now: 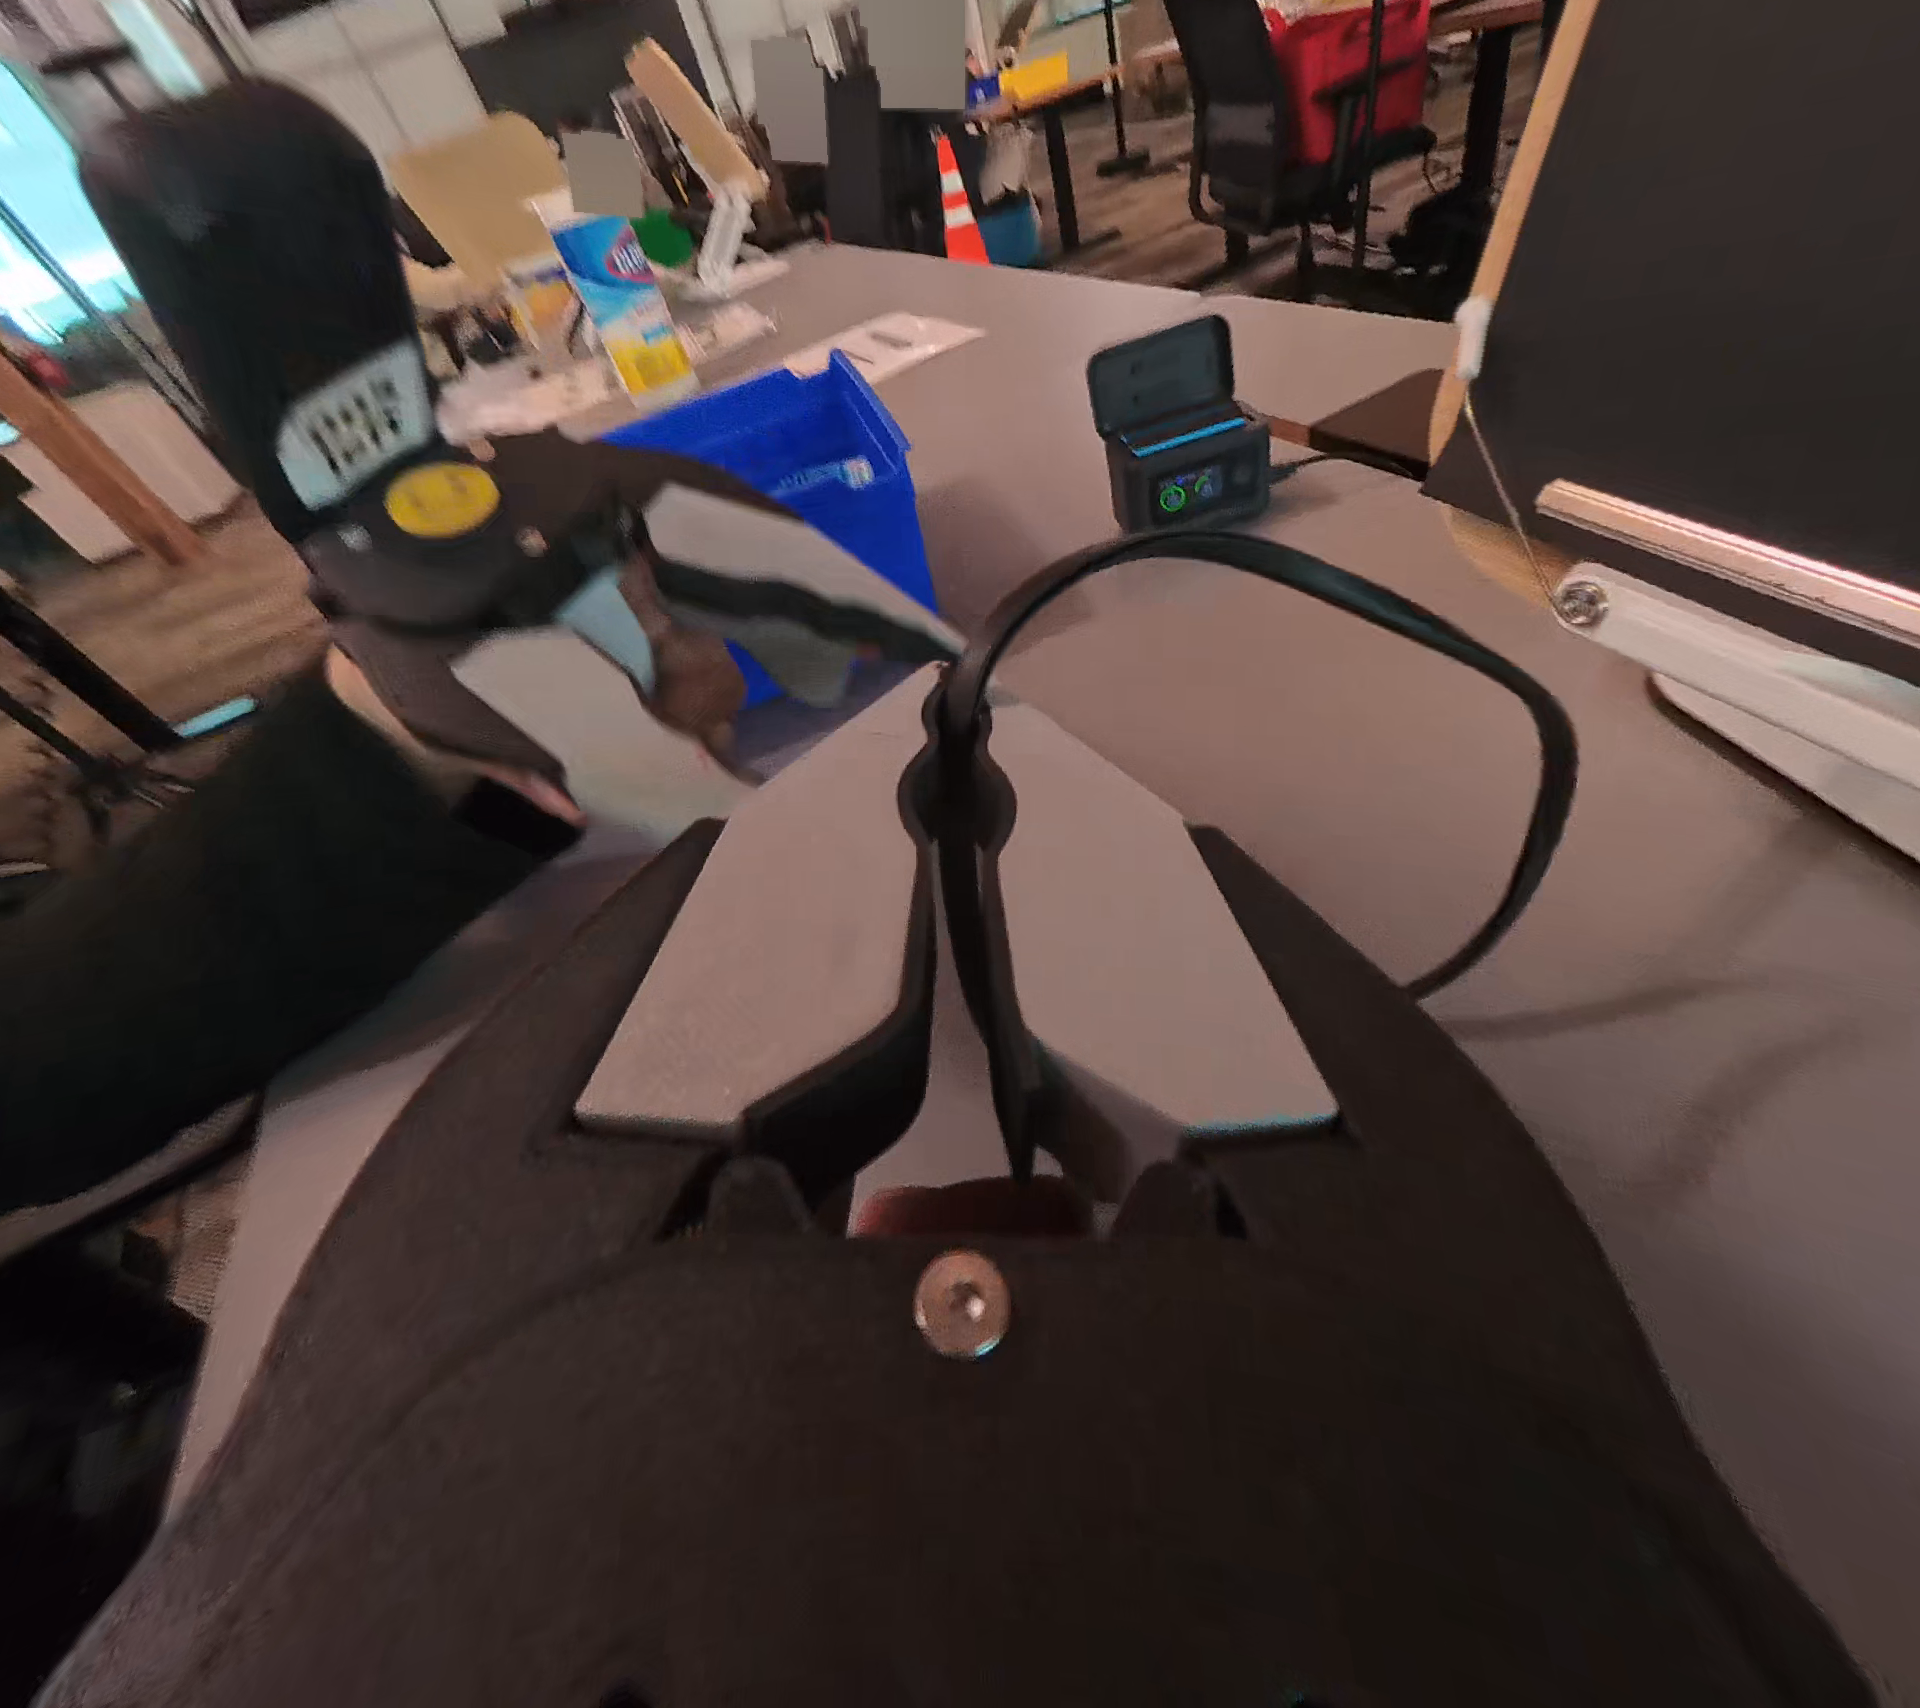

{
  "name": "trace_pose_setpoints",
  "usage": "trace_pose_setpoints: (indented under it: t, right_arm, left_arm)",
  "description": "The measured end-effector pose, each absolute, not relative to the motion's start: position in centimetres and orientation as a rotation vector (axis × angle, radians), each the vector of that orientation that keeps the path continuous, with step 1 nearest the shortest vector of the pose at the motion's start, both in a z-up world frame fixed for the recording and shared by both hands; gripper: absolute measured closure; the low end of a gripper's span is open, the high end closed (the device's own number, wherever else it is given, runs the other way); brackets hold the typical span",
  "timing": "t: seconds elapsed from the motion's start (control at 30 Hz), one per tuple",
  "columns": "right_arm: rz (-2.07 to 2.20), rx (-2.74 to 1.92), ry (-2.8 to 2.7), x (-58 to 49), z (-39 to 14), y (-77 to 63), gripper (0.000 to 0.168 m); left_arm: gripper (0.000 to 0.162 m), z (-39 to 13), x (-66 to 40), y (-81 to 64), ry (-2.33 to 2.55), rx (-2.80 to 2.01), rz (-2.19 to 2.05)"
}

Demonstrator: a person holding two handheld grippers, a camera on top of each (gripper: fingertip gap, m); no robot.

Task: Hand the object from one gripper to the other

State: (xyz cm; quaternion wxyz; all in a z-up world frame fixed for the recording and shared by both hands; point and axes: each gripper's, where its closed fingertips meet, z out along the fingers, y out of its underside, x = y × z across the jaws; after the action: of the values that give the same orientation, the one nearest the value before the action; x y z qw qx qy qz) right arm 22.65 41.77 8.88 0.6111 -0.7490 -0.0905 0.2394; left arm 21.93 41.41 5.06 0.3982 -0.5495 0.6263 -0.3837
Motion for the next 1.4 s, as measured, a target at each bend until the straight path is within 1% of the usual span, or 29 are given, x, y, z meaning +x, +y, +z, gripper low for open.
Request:
trace_pose_setpoints:
  t: [0.13,0.23,0.3,0.37,0.4,0.43,0.5,0.6,0.63,0.7,0.77,0.8,0.93,1.03,1.13,1.2,1.33,1.37,1.4]
  right_arm:
    - [0.670,-1.661,-0.191,22.4,10.3,41.1,0.168]
    - [0.786,-1.596,-0.199,21.5,11.5,40.5,0.168]
    - [0.832,-1.574,-0.212,20.9,12.0,40.1,0.168]
    - [0.824,-1.574,-0.234,20.7,12.1,39.9,0.168]
    - [0.821,-1.575,-0.244,20.6,12.2,39.8,0.168]
    - [0.829,-1.574,-0.255,20.5,12.2,39.7,0.168]
    - [0.881,-1.550,-0.279,20.0,12.8,39.2,0.168]
    - [0.901,-1.546,-0.296,20.0,13.1,38.8,0.168]
    - [0.870,-1.567,-0.298,20.3,12.8,38.9,0.165]
    - [0.739,-1.642,-0.287,21.6,11.8,39.4,0.146]
    - [0.583,-1.695,-0.281,23.0,11.0,40.0,0.138]
    - [0.524,-1.703,-0.274,23.6,10.9,40.1,0.130]
    - [0.435,-1.704,-0.265,24.4,10.9,40.4,0.107]
    - [0.380,-1.696,-0.256,25.1,10.9,40.6,0.096]
    - [0.409,-1.689,-0.300,24.6,10.6,40.6,0.082]
    - [0.395,-1.729,-0.352,24.1,9.5,40.8,0.078]
    - [0.105,-1.805,-0.409,25.8,7.4,41.7,0.130]
    - [0.097,-1.804,-0.442,25.3,7.2,41.6,0.155]
    - [0.114,-1.810,-0.474,24.7,7.0,41.5,0.166]
  left_arm:
    - [0.101,1.8,23.9,39.5,1.723,-1.300,-0.790]
    - [0.100,0.9,25.6,37.5,1.732,-1.210,-0.766]
    - [0.115,1.0,26.3,37.0,1.707,-1.152,-0.708]
    - [0.123,1.9,26.6,37.3,1.642,-1.111,-0.679]
    - [0.135,2.5,26.7,37.5,1.604,-1.107,-0.693]
    - [0.152,3.0,26.6,37.8,1.570,-1.110,-0.710]
    - [0.161,3.8,26.4,38.8,1.517,-1.140,-0.740]
    - [0.161,6.1,25.5,41.9,1.350,-1.175,-0.741]
    - [0.161,7.2,25.0,43.0,1.281,-1.173,-0.740]
    - [0.161,9.6,23.5,45.0,1.144,-1.138,-0.702]
    - [0.161,11.4,22.3,45.9,1.097,-1.057,-0.616]
    - [0.161,11.9,22.0,45.7,1.107,-0.995,-0.576]
    - [0.161,12.7,22.0,43.9,1.153,-0.833,-0.483]
    - [0.160,12.9,22.2,42.2,1.179,-0.749,-0.481]
    - [0.161,13.0,22.4,40.7,1.200,-0.692,-0.513]
    - [0.161,13.3,22.3,40.1,1.197,-0.688,-0.542]
    - [0.160,14.2,21.9,39.5,1.184,-0.691,-0.622]
    - [0.160,14.2,21.9,39.4,1.185,-0.699,-0.637]
    - [0.160,14.2,21.9,39.4,1.183,-0.706,-0.657]
